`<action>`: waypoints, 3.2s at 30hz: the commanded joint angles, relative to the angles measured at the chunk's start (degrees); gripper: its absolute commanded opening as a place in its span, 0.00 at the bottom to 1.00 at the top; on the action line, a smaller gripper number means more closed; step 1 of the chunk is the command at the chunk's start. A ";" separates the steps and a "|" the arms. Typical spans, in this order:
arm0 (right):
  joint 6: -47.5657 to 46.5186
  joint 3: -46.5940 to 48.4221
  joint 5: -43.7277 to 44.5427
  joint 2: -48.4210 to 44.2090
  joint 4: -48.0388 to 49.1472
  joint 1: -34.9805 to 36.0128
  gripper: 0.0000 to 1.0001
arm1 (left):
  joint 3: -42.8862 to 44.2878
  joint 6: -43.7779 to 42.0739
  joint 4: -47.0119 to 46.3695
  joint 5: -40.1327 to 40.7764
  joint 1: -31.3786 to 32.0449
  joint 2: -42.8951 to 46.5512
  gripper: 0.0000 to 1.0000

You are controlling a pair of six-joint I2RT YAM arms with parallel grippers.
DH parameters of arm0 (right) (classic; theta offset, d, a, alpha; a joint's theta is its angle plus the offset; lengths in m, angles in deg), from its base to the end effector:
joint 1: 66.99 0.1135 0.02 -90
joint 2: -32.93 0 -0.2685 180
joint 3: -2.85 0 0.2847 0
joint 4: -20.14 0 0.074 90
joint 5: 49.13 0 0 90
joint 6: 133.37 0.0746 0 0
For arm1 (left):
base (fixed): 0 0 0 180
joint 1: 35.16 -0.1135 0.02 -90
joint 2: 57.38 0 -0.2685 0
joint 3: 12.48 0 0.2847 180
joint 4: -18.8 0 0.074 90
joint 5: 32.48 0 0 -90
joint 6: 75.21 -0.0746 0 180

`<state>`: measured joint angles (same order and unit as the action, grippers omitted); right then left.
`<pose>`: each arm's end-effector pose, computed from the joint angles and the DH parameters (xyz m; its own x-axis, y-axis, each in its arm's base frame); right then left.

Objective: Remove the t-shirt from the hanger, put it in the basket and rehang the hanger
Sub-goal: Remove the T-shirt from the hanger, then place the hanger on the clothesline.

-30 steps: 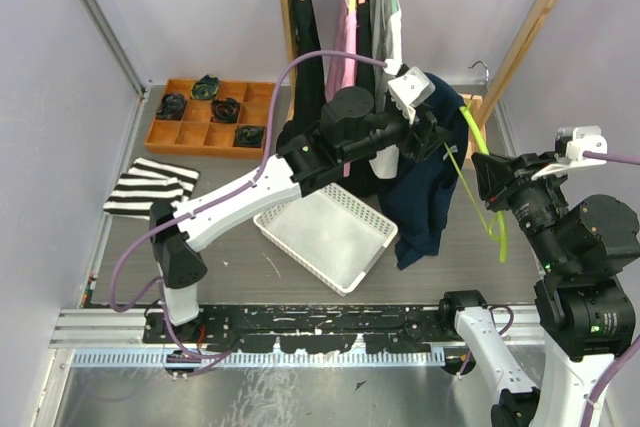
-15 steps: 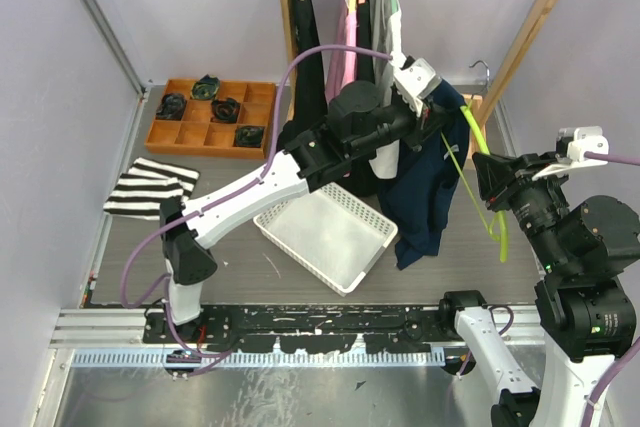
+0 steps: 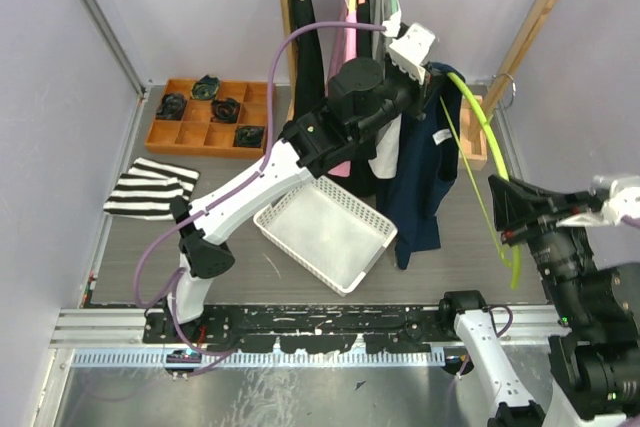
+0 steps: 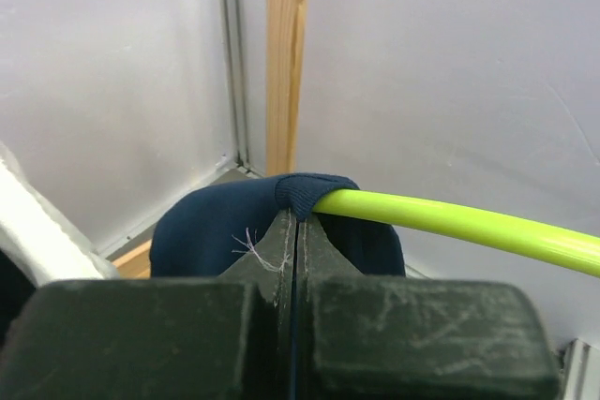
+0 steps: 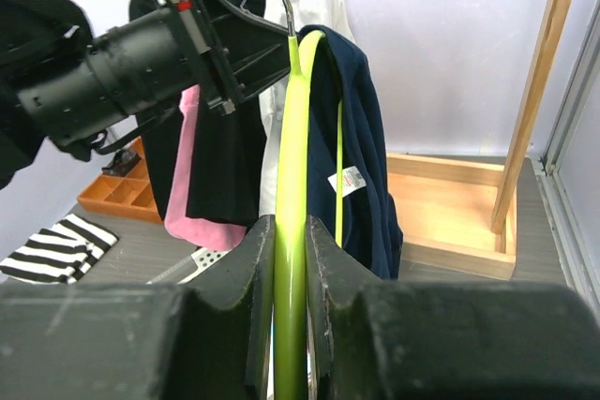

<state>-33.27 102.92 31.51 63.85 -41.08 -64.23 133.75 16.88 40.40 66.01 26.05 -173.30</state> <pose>0.0366 0.0139 0.5379 0.0991 0.1780 -0.9790 -0.2293 0.9615 0.1516 0.2645 -0.4585 0.5211 0.0438 -0.1547 -0.9870 0.7986 0.5990 -0.0584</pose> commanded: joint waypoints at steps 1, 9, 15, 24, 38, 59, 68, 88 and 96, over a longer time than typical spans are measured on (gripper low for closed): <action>-0.63 2.93 -0.26 -2.12 1.99 -0.22 0.01 | 5.65 -1.82 2.55 2.73 -1.17 -2.52 0.00; -0.17 6.73 0.16 -3.76 0.72 -0.22 0.01 | 10.87 -1.89 4.15 3.08 -4.21 -6.10 0.00; 0.00 7.60 1.01 -4.19 0.16 -0.22 0.01 | 11.13 -1.70 2.49 2.40 -5.47 -7.15 0.00; 3.94 4.51 7.10 -1.44 7.35 -0.22 0.01 | -3.05 0.17 1.03 -2.55 -4.23 3.47 0.00; 3.82 1.11 10.07 16.29 22.07 -0.22 0.01 | -23.81 0.43 0.80 -8.05 1.95 26.53 0.00; -0.15 22.56 11.58 40.67 24.74 -0.22 0.01 | -30.44 1.52 -2.23 -9.81 1.98 42.72 0.00; -0.66 27.42 11.21 46.86 25.51 -0.27 0.01 | -31.06 2.23 -5.01 -10.28 2.01 42.42 0.00; -0.25 27.03 9.19 51.94 27.05 -2.85 0.01 | -27.39 1.62 -4.86 -10.94 1.98 44.34 0.00; -0.01 21.68 8.93 50.20 28.21 -3.20 0.01 | -21.19 -0.38 -5.12 -10.55 1.98 40.11 0.00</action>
<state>-33.16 126.02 41.08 117.16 -18.96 -67.11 107.85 18.02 40.99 56.07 27.99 -132.23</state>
